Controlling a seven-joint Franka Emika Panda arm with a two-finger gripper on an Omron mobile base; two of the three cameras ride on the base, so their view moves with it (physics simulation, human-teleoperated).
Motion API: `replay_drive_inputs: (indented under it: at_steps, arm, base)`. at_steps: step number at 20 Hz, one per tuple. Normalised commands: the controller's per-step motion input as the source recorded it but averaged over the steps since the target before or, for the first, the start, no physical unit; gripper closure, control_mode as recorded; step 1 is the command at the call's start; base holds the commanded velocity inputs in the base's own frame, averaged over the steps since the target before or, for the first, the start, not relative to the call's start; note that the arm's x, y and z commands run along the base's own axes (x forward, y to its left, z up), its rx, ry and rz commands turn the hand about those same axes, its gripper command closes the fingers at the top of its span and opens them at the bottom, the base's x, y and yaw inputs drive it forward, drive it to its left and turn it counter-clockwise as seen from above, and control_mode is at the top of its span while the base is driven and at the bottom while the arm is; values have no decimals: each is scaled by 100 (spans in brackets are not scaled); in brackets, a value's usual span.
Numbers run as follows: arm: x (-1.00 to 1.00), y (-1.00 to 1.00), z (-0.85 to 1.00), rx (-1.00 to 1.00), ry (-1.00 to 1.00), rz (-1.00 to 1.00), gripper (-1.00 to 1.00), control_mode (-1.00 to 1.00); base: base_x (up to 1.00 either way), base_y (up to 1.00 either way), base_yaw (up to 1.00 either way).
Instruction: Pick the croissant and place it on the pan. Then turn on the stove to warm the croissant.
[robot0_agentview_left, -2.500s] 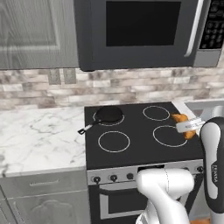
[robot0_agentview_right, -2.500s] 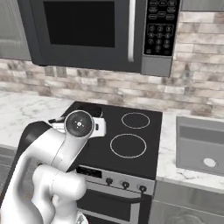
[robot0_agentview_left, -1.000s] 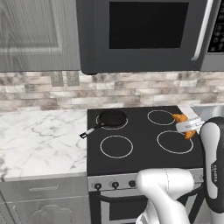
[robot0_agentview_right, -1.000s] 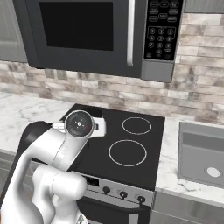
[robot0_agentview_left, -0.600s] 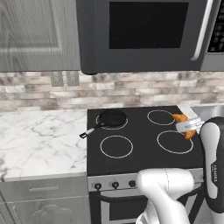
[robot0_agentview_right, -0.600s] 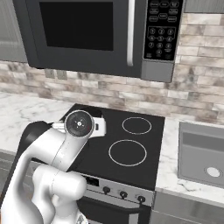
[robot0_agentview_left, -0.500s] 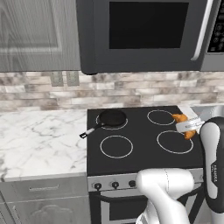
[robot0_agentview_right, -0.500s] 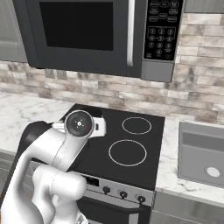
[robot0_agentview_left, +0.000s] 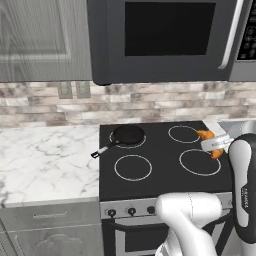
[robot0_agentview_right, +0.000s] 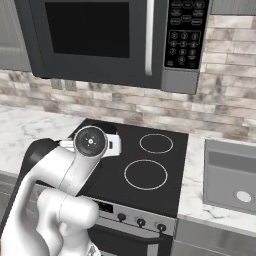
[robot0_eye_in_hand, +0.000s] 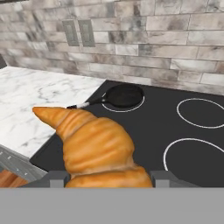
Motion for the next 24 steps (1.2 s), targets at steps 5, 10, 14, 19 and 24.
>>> replay_drive_inputs:
  at_steps: [5, 10, 14, 19, 24]
  arm:
    - [0, 0, 0, 0, 0, 0, 100, -100]
    - [17, 0, 0, 0, 6, 0, 100, -100]
    - [38, 0, 4, 0, 22, 0, 100, -100]
    - [50, 1, 9, 0, 27, 0, 100, -100]
    - [39, 12, 12, 0, 21, 0, 100, -100]
  base:
    - [0, 0, 0]
    - [0, 0, 0]
    - [0, 0, 0]
    - [0, 0, 0]
    - [0, 0, 0]
